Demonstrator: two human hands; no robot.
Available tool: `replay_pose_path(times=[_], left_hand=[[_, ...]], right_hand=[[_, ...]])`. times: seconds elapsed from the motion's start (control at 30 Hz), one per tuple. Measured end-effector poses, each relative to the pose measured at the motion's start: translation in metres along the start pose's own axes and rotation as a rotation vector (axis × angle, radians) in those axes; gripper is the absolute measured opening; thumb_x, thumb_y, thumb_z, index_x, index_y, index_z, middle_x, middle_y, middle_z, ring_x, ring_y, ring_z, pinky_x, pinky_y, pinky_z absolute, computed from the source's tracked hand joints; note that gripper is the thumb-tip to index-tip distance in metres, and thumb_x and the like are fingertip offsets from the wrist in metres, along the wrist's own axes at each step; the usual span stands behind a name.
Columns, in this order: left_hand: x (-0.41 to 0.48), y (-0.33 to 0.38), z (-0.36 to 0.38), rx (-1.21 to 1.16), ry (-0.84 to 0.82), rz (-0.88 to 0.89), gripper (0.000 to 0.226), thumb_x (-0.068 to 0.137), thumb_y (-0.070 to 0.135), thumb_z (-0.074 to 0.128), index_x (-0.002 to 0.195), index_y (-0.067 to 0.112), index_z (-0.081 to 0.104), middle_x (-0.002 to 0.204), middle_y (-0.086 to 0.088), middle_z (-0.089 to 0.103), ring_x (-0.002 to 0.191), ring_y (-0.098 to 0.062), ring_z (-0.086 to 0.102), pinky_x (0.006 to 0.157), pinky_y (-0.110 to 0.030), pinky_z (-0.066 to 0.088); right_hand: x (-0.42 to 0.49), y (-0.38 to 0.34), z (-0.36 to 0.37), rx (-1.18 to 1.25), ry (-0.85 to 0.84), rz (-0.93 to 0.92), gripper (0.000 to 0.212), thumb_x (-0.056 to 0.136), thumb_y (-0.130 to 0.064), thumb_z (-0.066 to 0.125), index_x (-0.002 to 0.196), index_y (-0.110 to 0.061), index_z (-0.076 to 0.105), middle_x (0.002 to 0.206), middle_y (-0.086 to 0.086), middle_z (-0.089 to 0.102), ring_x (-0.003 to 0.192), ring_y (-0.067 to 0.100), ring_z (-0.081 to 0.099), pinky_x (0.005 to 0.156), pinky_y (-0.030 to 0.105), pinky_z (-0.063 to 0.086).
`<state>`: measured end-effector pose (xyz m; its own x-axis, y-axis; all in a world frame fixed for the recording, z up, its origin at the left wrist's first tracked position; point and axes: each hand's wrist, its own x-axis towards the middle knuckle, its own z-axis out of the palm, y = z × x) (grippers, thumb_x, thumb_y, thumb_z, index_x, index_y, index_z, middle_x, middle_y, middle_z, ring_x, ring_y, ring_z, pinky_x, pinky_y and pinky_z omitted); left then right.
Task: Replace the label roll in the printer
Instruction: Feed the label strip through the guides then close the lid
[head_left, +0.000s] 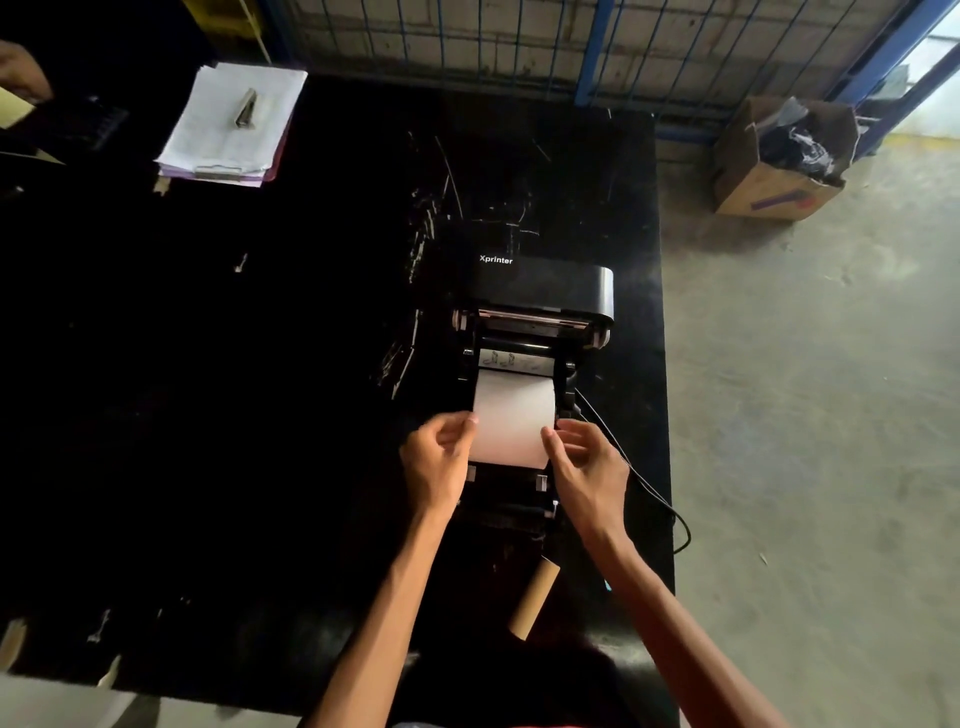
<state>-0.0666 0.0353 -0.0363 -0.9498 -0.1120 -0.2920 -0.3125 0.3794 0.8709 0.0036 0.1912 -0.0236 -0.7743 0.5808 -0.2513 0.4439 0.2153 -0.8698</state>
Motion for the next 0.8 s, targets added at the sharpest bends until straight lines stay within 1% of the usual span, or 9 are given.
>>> replay_pose_path(times=[0.1,0.23,0.3,0.37,0.43,0.5,0.6,0.7,0.8], left_hand=[[-0.011,-0.011,0.001,0.049,0.004,-0.012,0.026,0.09,0.036,0.07,0.098,0.012,0.078,0.071,0.026,0.061,0.065,0.015,0.058,0.056,0.002,0.044],[-0.018,-0.012,0.001,0.013,-0.015,-0.017,0.03,0.093,0.03,0.068,0.112,0.008,0.075,0.086,0.015,0.065,0.064,0.019,0.06,0.058,0.003,0.044],[-0.013,-0.009,-0.002,-0.048,-0.038,-0.013,0.026,0.094,0.024,0.066,0.115,0.01,0.073,0.097,0.012,0.068,0.076,0.022,0.063,0.063,0.002,0.047],[-0.007,-0.007,-0.007,-0.11,-0.052,-0.026,0.022,0.095,0.021,0.064,0.113,0.014,0.074,0.105,0.006,0.074,0.09,0.007,0.07,0.07,-0.005,0.052],[-0.002,-0.009,-0.01,-0.082,-0.066,-0.031,0.022,0.095,0.021,0.064,0.113,0.014,0.074,0.109,-0.001,0.076,0.098,-0.01,0.071,0.073,-0.01,0.054],[-0.001,-0.012,-0.01,-0.009,-0.094,-0.016,0.024,0.095,0.022,0.066,0.115,0.012,0.074,0.112,-0.006,0.076,0.098,-0.013,0.07,0.071,-0.01,0.052],[-0.002,-0.014,-0.009,0.027,-0.114,0.028,0.026,0.093,0.018,0.068,0.115,0.006,0.073,0.113,-0.008,0.075,0.089,-0.003,0.066,0.067,-0.002,0.05],[-0.004,-0.009,-0.01,0.008,-0.162,0.031,0.033,0.092,0.018,0.068,0.123,0.007,0.069,0.112,0.002,0.07,0.086,0.008,0.062,0.068,0.0,0.049],[-0.002,-0.001,-0.011,-0.09,-0.178,-0.015,0.032,0.094,0.016,0.065,0.126,0.011,0.067,0.112,0.01,0.067,0.09,0.011,0.065,0.071,-0.002,0.049]], right_hand=[[-0.011,0.006,0.004,-0.035,0.003,0.061,0.034,0.095,-0.043,0.068,0.114,-0.015,0.076,0.096,-0.008,0.075,0.084,-0.009,0.065,0.081,0.017,0.058],[-0.013,0.002,0.005,0.036,0.004,0.109,0.035,0.097,-0.039,0.066,0.12,-0.014,0.076,0.098,-0.015,0.07,0.079,-0.017,0.063,0.07,0.001,0.047],[-0.011,-0.001,0.002,0.14,0.018,0.144,0.033,0.098,-0.037,0.065,0.122,-0.016,0.075,0.107,-0.01,0.074,0.089,-0.012,0.064,0.076,0.006,0.048],[-0.009,-0.004,-0.002,0.215,0.041,0.169,0.03,0.098,-0.035,0.065,0.12,-0.019,0.076,0.109,-0.005,0.076,0.093,-0.006,0.067,0.078,0.015,0.052],[-0.008,-0.003,-0.004,0.186,0.047,0.155,0.027,0.098,-0.034,0.066,0.12,-0.021,0.076,0.109,-0.004,0.076,0.094,-0.003,0.068,0.072,0.012,0.052],[-0.008,-0.001,-0.003,0.15,-0.001,0.146,0.028,0.098,-0.032,0.067,0.122,-0.02,0.074,0.112,-0.001,0.075,0.095,-0.001,0.067,0.068,0.01,0.051],[-0.008,0.001,0.0,0.109,-0.036,0.138,0.032,0.096,-0.028,0.069,0.125,-0.016,0.073,0.116,0.003,0.076,0.094,0.001,0.068,0.076,0.015,0.053],[-0.007,-0.003,-0.002,0.152,-0.038,0.151,0.035,0.096,-0.026,0.07,0.129,-0.017,0.071,0.114,0.002,0.075,0.098,0.006,0.07,0.077,0.016,0.052],[-0.003,-0.007,-0.005,0.211,-0.047,0.17,0.032,0.097,-0.027,0.068,0.128,-0.02,0.072,0.11,-0.005,0.074,0.095,-0.004,0.069,0.075,0.012,0.051]])
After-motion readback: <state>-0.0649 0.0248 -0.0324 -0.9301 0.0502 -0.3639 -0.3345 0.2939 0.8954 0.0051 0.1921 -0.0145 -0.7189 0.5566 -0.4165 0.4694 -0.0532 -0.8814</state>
